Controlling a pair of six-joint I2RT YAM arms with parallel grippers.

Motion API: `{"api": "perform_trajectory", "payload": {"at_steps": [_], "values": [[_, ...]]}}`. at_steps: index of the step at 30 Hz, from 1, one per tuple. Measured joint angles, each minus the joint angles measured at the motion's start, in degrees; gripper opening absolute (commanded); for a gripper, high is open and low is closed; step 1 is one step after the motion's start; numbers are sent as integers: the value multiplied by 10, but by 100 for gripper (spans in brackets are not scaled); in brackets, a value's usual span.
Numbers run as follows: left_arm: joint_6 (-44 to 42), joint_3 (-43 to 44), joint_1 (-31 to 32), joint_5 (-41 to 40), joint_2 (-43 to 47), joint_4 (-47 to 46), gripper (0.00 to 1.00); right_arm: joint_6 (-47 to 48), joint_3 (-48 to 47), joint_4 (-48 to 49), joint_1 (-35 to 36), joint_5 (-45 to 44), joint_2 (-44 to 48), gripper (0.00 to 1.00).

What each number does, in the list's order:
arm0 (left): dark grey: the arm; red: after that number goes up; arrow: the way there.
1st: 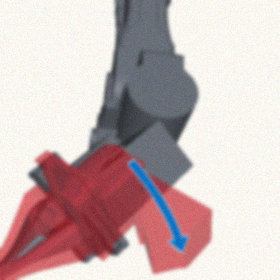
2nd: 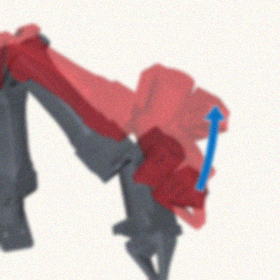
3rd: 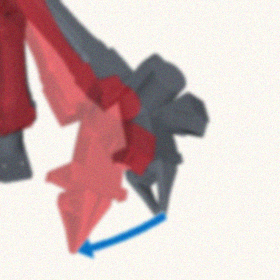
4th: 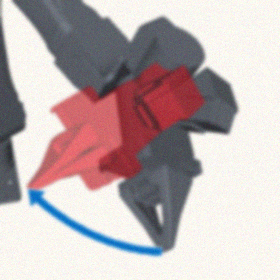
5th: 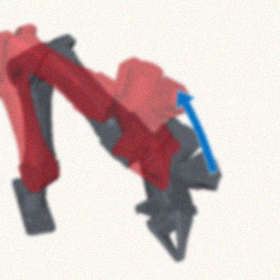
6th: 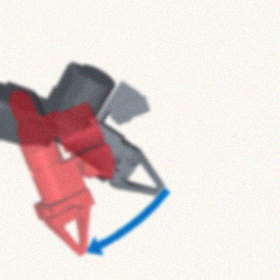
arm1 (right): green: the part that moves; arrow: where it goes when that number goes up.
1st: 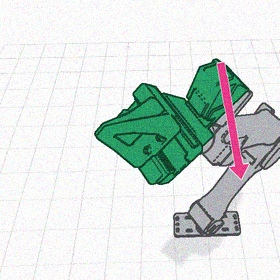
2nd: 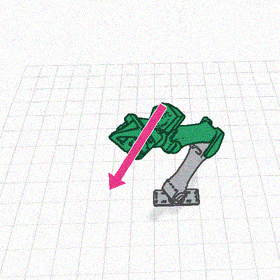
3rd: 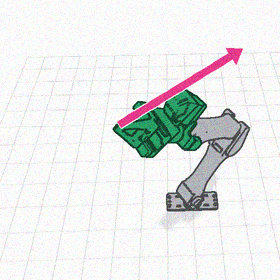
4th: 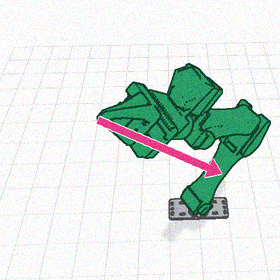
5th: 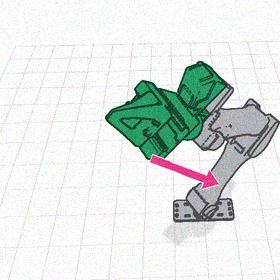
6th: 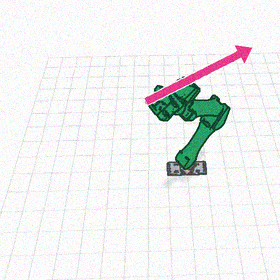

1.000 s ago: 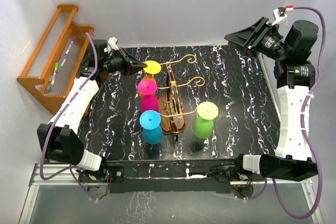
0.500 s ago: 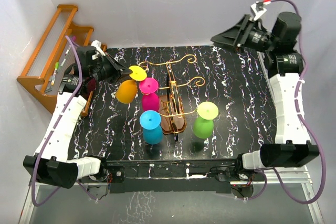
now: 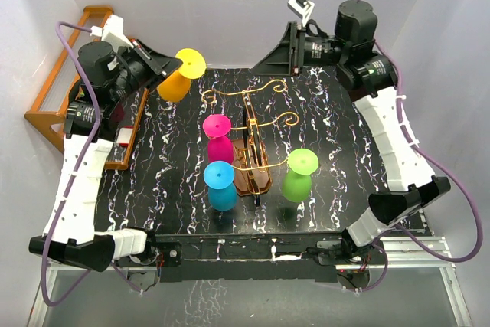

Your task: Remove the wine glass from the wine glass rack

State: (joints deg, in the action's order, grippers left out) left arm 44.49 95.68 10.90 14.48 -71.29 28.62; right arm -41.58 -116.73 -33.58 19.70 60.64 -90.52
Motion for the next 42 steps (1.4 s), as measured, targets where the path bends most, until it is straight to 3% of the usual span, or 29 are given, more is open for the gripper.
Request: {"api": "perform_trajectory", "payload": {"at_steps": [8,16,24,35,39,42], "values": [[45,-10,0,165,-6,-160,0,6,-22,4,66,12,-30,48],[94,-10,0,275,-6,-262,0,22,-50,2,92,2,-56,48],[114,-23,0,346,-5,-290,0,39,-74,1,93,-8,-66,48],[115,-37,0,376,-2,-280,0,47,-88,3,110,-15,-74,46],[115,-38,0,383,-1,-277,0,49,-91,3,118,-24,-85,36],[109,-48,0,384,6,-270,0,55,-102,-2,125,-31,-97,10]]}}
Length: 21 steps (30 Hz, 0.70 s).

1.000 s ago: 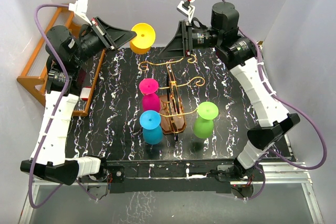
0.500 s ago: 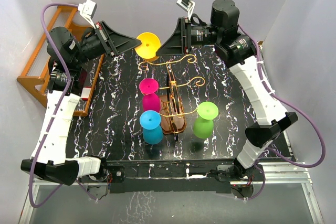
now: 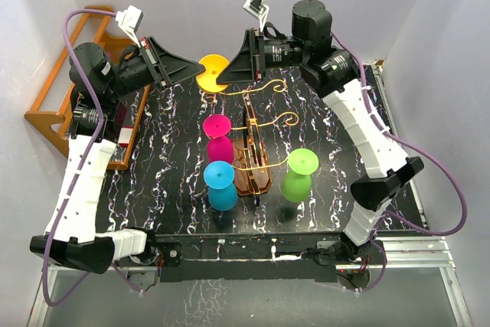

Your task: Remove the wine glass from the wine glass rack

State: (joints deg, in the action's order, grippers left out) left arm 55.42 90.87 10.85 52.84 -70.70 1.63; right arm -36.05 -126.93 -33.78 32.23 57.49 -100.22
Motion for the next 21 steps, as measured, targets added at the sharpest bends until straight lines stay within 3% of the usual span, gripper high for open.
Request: {"api": "perform_trajectory", "payload": {"at_steps": [2,6,9,12,15,21], "values": [[-6,-7,-3,-4,3,7,0,6,-15,-13,7,-10,-9,8],[-25,-10,-6,-24,9,48,41,42,-26,-57,17,-67,-9,8],[-45,5,-5,-73,15,129,52,99,-11,-78,28,-143,5,8],[-54,29,-2,-130,21,204,54,187,60,-93,40,-248,57,8],[-52,57,-2,-177,32,269,54,313,190,-61,68,-370,150,8],[-34,153,-2,-195,9,352,51,690,514,80,175,-499,397,8]]}}
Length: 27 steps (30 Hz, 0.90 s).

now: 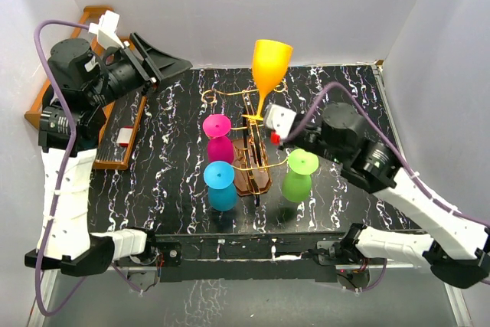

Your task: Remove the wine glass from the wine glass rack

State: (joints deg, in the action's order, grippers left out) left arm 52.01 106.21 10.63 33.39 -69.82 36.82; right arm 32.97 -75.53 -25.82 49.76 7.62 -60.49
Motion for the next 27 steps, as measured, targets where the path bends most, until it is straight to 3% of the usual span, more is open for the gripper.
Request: {"api": "perform_trajectory", "payload": {"at_steps": [5,12,18,27], "values": [[13,57,0,17,-42,39,50,263,45,61,24,-90,40,8],[26,97,0,50,-95,96,50,548,90,80,79,-175,5,8],[31,117,0,60,-95,123,50,662,90,28,87,-202,-8,8],[24,108,0,66,-76,160,50,711,90,-7,89,-201,-1,8]]}}
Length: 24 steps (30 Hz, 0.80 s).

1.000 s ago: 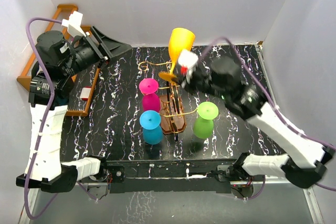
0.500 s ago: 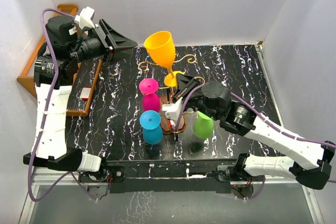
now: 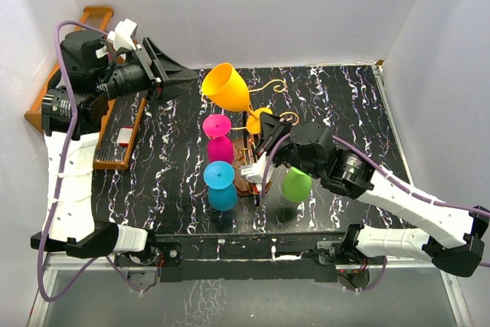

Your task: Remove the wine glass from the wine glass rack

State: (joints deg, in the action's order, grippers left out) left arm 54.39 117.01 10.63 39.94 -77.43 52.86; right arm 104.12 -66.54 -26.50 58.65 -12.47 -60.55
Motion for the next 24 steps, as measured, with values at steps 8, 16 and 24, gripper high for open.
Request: {"api": "perform_trajectory", "payload": {"at_steps": [8,16,24], "values": [[-21,-21,0,2,2,33,49,14,-1,6,8,3,-10,8],[-39,-45,0,9,1,52,44,25,-9,21,19,4,-46,8],[-75,-51,0,14,0,83,24,26,-17,45,30,4,-57,8]]}}
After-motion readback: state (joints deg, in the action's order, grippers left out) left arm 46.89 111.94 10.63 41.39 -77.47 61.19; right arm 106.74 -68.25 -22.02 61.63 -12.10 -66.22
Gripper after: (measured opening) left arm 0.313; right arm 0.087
